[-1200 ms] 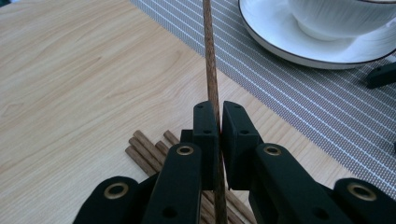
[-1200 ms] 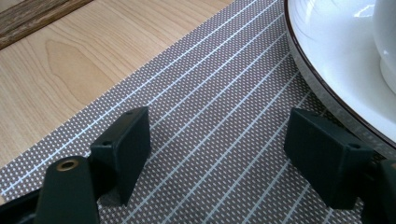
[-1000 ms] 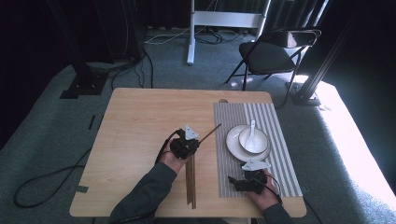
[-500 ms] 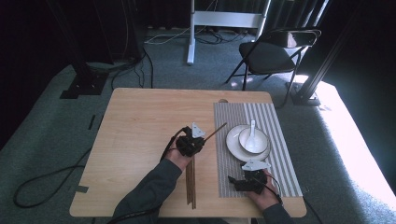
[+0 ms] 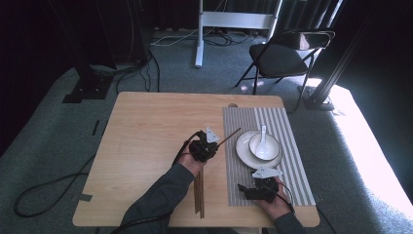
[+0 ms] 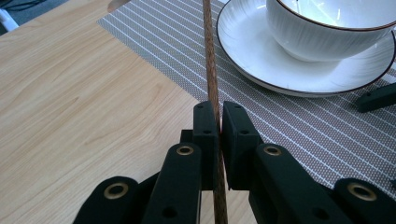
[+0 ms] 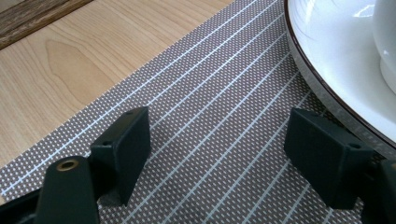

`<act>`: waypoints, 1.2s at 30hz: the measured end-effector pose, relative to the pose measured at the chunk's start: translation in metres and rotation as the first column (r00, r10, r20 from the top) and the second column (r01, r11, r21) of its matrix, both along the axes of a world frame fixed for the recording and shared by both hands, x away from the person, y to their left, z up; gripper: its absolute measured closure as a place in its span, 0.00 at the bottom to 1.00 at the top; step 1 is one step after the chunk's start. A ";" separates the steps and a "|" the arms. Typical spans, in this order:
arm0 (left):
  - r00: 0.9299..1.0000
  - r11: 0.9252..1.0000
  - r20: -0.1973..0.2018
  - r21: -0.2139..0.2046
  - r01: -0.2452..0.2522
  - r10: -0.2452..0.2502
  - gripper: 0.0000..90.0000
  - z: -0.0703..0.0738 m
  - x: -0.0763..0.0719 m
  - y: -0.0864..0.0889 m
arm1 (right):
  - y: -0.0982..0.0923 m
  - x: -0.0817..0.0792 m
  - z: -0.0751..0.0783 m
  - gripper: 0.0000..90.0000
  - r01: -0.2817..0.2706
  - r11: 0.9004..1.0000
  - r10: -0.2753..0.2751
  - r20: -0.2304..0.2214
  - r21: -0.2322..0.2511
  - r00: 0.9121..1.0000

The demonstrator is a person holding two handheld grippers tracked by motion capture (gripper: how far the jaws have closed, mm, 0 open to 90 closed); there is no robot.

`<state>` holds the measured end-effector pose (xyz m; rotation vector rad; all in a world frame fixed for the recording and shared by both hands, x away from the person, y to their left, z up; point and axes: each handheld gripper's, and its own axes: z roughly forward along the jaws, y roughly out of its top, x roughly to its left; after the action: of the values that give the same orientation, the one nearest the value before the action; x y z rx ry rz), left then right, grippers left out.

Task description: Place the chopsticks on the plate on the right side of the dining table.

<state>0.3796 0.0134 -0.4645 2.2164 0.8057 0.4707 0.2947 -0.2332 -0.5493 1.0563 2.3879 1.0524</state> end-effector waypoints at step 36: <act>1.000 1.000 0.002 0.009 0.023 -0.023 0.95 -0.005 0.013 -0.025 | 0.000 0.000 0.000 0.24 0.000 1.000 0.000 0.000 0.000 1.000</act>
<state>0.3924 -0.0117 -0.4692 2.2307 0.7783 0.4661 0.2946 -0.2331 -0.5493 1.0566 2.3875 1.0528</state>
